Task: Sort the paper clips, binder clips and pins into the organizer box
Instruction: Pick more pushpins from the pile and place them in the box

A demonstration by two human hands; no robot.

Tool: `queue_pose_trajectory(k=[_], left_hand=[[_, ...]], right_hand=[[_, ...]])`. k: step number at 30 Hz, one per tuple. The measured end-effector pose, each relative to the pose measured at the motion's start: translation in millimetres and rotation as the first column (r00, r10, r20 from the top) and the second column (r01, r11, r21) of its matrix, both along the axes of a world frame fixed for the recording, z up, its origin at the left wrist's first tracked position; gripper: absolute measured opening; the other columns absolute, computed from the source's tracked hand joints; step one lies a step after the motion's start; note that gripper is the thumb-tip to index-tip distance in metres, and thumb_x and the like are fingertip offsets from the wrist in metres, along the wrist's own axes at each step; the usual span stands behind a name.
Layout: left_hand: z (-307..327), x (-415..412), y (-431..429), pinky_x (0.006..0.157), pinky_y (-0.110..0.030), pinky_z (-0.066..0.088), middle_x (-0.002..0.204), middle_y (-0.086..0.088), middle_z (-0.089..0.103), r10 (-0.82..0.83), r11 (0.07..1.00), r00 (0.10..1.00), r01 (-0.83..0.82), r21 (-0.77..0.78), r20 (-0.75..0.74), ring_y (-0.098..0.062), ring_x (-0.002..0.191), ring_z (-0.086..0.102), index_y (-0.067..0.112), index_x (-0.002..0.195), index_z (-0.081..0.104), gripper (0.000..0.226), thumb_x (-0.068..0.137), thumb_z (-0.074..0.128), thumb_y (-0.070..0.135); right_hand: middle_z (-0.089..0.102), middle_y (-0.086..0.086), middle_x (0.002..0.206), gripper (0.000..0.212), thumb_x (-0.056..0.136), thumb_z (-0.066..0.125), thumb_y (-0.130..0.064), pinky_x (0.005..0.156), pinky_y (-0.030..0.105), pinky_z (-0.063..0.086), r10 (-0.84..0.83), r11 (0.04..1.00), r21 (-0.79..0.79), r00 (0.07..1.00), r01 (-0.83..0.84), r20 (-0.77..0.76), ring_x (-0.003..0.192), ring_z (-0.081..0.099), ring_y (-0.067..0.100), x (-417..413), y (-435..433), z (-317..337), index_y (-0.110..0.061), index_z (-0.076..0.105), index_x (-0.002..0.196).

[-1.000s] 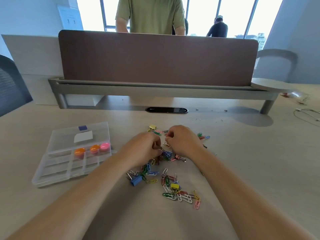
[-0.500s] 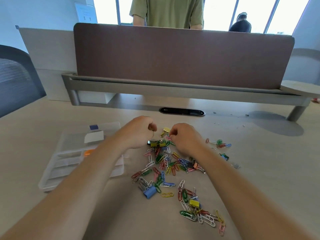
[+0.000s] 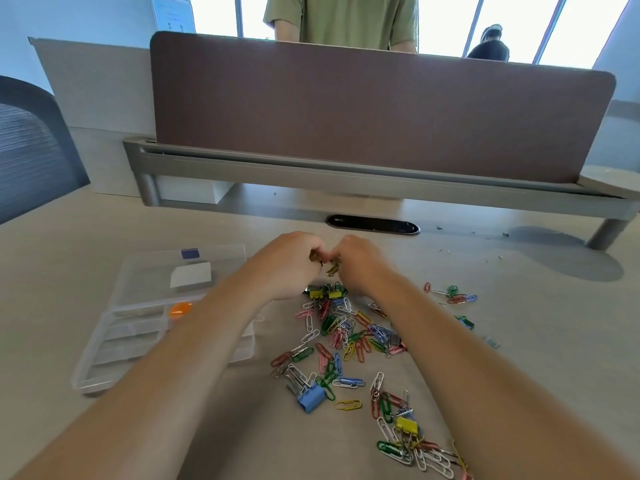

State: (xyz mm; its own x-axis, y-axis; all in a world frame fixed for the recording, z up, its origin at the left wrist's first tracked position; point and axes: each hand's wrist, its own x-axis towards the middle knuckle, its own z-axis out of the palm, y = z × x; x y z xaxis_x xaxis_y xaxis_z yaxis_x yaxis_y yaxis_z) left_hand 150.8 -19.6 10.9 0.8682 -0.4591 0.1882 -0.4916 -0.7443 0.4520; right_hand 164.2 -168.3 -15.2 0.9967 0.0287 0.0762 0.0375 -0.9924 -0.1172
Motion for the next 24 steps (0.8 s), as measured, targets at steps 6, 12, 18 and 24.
queue_pose_trajectory(k=[6, 12, 18, 24], left_hand=[[-1.0, -0.7, 2.1, 0.087, -0.029, 0.048, 0.116, 0.003, 0.064, -0.006, 1.000, 1.000, 0.006, 0.005, -0.020, -0.014, 0.102, 0.057, 0.021, 0.110, 0.067, 0.023, 0.093, 0.053, 0.015], [0.7, -3.8, 0.7, 0.083, -0.024, 0.043, 0.117, 0.002, 0.064, -0.010, 1.000, 1.000, 0.010, 0.013, -0.016, -0.015, 0.103, 0.057, 0.020, 0.111, 0.067, 0.023, 0.093, 0.053, 0.014], [8.0, -9.9, -0.4, 0.076, -0.023, 0.040, 0.112, 0.003, 0.064, -0.004, 1.000, 1.000, 0.004, 0.009, -0.013, -0.013, 0.097, 0.056, 0.020, 0.107, 0.068, 0.020, 0.093, 0.054, 0.016], [9.0, -28.1, -17.9, 0.068, -0.023, 0.040, 0.106, 0.004, 0.064, -0.064, 0.997, 0.997, 0.066, 0.029, -0.041, -0.012, 0.090, 0.057, 0.023, 0.104, 0.067, 0.018, 0.092, 0.055, 0.017]], right_hand=[[0.063, 0.008, 0.123, 0.039, 0.088, 0.057, 0.002, 0.094, 0.034, 0.051, -0.005, 1.000, -0.007, 0.999, 0.005, -0.032, 0.108, 0.061, 0.024, -4.0, 0.0, 8.8, -0.012, 0.066, 0.124], [0.067, 0.005, 0.104, 0.018, 0.087, 0.065, -0.006, 0.083, 0.033, 0.056, -0.031, 0.999, 0.012, 0.999, 0.031, -0.038, 0.089, 0.065, 0.020, -9.1, -8.7, 9.5, -0.013, 0.074, 0.101], [0.064, -0.005, 0.087, 0.007, 0.093, 0.063, -0.022, 0.066, 0.024, 0.047, -0.067, 0.969, 0.241, 0.997, 0.056, 0.037, 0.077, 0.061, 0.009, -36.6, -30.6, 26.3, -0.021, 0.063, 0.086], [0.068, 0.001, 0.089, 0.012, 0.098, 0.050, -0.006, 0.075, 0.032, 0.058, -0.119, 0.891, 0.444, 0.993, 0.096, 0.025, 0.080, 0.068, 0.011, -81.2, -66.9, 45.5, -0.016, 0.054, 0.091]])
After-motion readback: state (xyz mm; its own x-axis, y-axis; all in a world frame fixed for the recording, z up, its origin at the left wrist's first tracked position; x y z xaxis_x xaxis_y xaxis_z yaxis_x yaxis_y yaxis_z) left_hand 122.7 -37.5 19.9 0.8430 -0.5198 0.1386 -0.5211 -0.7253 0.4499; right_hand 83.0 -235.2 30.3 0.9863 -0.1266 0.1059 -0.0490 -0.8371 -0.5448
